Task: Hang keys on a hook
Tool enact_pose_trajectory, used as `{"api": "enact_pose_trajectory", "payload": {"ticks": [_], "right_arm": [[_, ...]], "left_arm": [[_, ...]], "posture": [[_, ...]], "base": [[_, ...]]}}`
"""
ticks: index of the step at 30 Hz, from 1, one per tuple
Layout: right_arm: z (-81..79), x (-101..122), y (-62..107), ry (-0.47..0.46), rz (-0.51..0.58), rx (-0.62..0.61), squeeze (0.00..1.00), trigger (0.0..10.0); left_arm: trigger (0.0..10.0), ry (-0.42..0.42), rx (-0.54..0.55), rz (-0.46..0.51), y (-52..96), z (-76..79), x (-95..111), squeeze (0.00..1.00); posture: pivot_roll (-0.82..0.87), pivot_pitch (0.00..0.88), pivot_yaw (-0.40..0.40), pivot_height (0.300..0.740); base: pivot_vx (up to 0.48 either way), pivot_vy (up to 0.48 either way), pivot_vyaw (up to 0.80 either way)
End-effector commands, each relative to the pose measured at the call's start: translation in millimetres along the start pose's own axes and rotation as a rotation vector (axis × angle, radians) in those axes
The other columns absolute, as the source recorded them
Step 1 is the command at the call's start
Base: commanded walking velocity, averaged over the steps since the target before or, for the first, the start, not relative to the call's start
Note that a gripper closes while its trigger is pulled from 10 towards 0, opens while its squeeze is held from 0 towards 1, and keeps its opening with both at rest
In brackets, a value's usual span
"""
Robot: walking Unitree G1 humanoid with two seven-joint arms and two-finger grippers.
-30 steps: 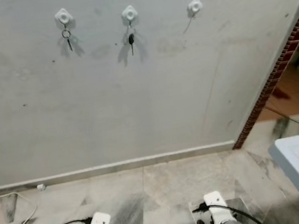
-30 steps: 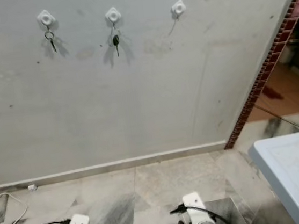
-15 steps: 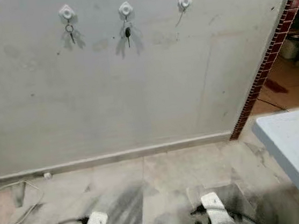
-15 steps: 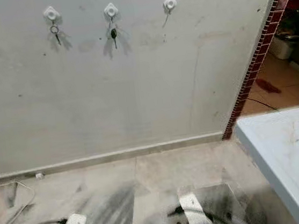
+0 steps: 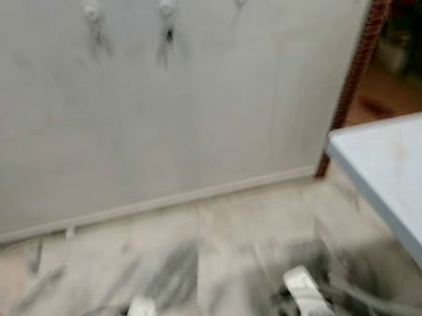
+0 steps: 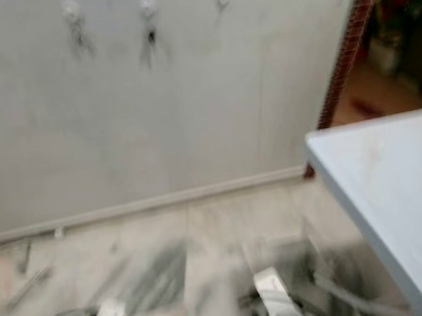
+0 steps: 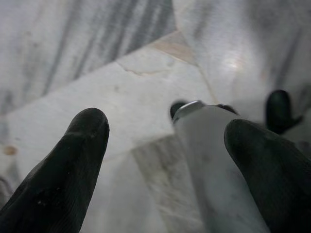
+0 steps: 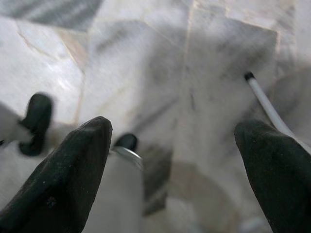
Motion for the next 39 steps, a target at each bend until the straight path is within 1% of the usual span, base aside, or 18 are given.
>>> {"api": "enact_pose_trajectory", "payload": {"ticks": [1,6,10,15,16,17,21,23,25,28,30,32,33,34,35,36,38,39], "right_arm": [[-5.5,2,-0.7,0.013,0.002,0.009,0.00,10.0],[-6.0,2,-0.7,0.014,0.003,0.011,0.00,10.0],[-5.8,4,-0.8,-0.012,0.012,0.008,0.00,10.0],[-7.7,9,-1.1,-0.012,0.031,0.020,0.00,10.0],[-9.1,14,-1.2,-0.006,0.054,0.027,0.00,10.0],[-13.8,31,-1.2,0.006,0.123,0.047,0.00,10.0],[-21.1,66,1.4,-0.010,0.254,0.083,0.00,10.0],[-22.9,88,4.8,-0.043,0.335,0.101,0.00,10.0],[-23.1,112,11.1,-0.030,0.434,0.111,0.00,10.0],[-19.7,144,23.4,-0.053,0.573,0.113,0.00,10.0],[-11.7,172,39.9,-0.066,0.708,0.096,0.00,10.0],[-10.0,184,51.0,-0.022,0.783,0.081,0.00,10.0],[-10.0,199,64.8,-0.032,0.861,0.083,0.00,10.0],[-9.4,207,74.3,-0.043,0.908,0.082,0.00,10.0],[-9.4,207,74.3,-0.043,0.908,0.082,0.00,10.0],[-7.9,219,88.7,-0.022,0.977,0.063,0.00,10.0],[-7.5,223,94.0,-0.017,1.000,0.057,0.00,10.0],[-6.7,229,103.0,-0.007,1.037,0.046,0.00,10.0]], "left_arm": [[10.0,-0.014,0.027,0.003,0.8,-12.1,2,0.00],[10.0,-0.020,0.032,0.001,0.8,-13.1,2,0.00],[10.0,-0.021,0.035,-0.001,0.8,-13.7,2,0.00],[10.0,0.007,0.041,0.012,0.8,-15.8,5,0.00],[10.0,0.008,0.047,0.040,0.7,-18.0,11,0.00],[10.0,0.026,0.059,0.126,1.1,-23.5,31,0.00],[10.0,0.024,0.078,0.269,5.2,-34.2,62,0.00],[10.0,0.018,0.081,0.351,8.9,-39.0,80,0.00],[10.0,0.013,0.089,0.439,14.0,-42.7,101,0.00],[10.0,0.011,0.109,0.619,29.2,-50.6,139,0.00],[10.0,0.012,0.133,0.824,56.2,-58.2,180,0.00],[10.0,-0.016,0.134,0.927,73.4,-58.6,196,0.00],[10.0,-0.065,0.158,1.014,90.7,-61.3,207,0.00],[10.0,-0.081,0.179,1.053,99.8,-64.8,212,0.00],[10.0,-0.081,0.179,1.053,99.8,-64.8,212,0.00],[10.0,-0.061,0.227,1.095,111.3,-74.9,218,0.00],[10.0,-0.056,0.244,1.111,115.7,-78.5,220,0.00],[10.0,-0.048,0.265,1.134,122.5,-83.2,224,0.00]], "posture": [[-0.04,0.000,-0.021,0.740],[-0.04,0.000,-0.018,0.740],[-0.05,0.000,-0.019,0.740],[-0.06,0.003,-0.015,0.740],[-0.06,0.005,-0.014,0.740],[-0.07,0.013,-0.011,0.740],[-0.08,0.021,-0.010,0.740],[-0.08,0.025,-0.010,0.740],[-0.09,0.027,-0.009,0.740],[-0.10,0.031,0.003,0.740],[-0.11,0.034,0.014,0.740],[-0.12,0.036,0.022,0.740],[-0.13,0.037,0.031,0.740],[-0.13,0.037,0.035,0.740],[-0.13,0.037,0.035,0.740],[-0.14,0.036,0.038,0.740],[-0.14,0.036,0.038,0.740],[-0.14,0.038,0.040,0.740]], "base": [[-0.244,0.000,0.00],[-0.049,0.000,0.00],[0.000,0.000,0.00],[0.000,0.000,0.00],[0.000,0.000,0.00],[0.000,0.000,0.00],[0.000,0.000,0.00],[0.000,0.000,0.00],[0.000,0.000,0.00],[0.000,0.000,0.00],[0.000,0.000,0.00],[0.000,0.000,0.00],[0.000,0.000,0.00],[0.000,0.000,0.00],[0.000,0.000,0.00],[0.000,0.000,0.00],[0.000,0.000,0.00],[0.000,0.000,0.00]]}}
Point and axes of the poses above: a point about 5 cm out from each wrist's last joint towards the gripper, its own y axis pointing back from the gripper into the wrist, its own x axis along the axis of the wrist's last joint, z = x × y, the point moved 5 cm from there along -y, pointing out of the wrist towards the gripper, and after that the axes turned 10 degrees about -y, right-handed, at the moved point
